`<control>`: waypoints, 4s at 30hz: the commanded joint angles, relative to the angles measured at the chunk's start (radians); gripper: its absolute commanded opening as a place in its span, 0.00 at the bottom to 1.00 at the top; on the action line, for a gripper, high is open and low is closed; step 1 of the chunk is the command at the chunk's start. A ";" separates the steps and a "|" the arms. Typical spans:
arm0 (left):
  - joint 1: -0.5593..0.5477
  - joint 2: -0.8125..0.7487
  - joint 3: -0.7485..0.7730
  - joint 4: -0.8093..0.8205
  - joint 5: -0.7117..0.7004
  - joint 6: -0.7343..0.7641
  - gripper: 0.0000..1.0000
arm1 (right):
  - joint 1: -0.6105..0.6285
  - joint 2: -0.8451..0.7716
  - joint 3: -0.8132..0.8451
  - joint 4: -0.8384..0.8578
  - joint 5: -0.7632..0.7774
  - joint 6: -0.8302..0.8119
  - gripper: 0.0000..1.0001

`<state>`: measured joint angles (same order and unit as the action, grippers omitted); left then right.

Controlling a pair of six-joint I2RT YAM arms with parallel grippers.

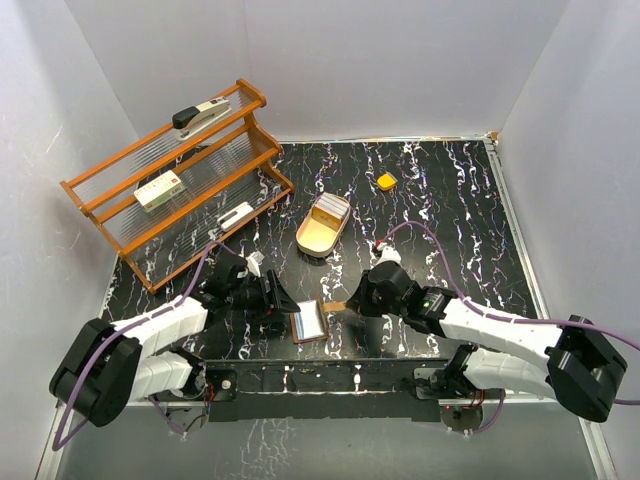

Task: Put the credit cards into the card holder
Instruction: Open the card holder at the center of the board.

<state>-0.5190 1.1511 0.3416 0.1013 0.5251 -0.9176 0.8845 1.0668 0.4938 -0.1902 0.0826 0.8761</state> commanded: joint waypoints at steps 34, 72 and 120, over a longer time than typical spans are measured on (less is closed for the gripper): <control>-0.030 0.055 -0.020 0.271 0.117 -0.079 0.00 | -0.035 -0.118 0.093 -0.152 0.032 -0.101 0.27; -0.043 0.047 0.014 0.160 0.123 -0.012 0.28 | 0.094 0.180 0.055 0.108 -0.082 -0.032 0.39; -0.043 0.060 -0.029 0.246 0.135 -0.046 0.00 | 0.145 0.311 0.160 0.178 -0.140 -0.029 0.73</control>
<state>-0.5587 1.2236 0.3248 0.3172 0.6365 -0.9546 1.0214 1.3598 0.6083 -0.0471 -0.0826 0.8444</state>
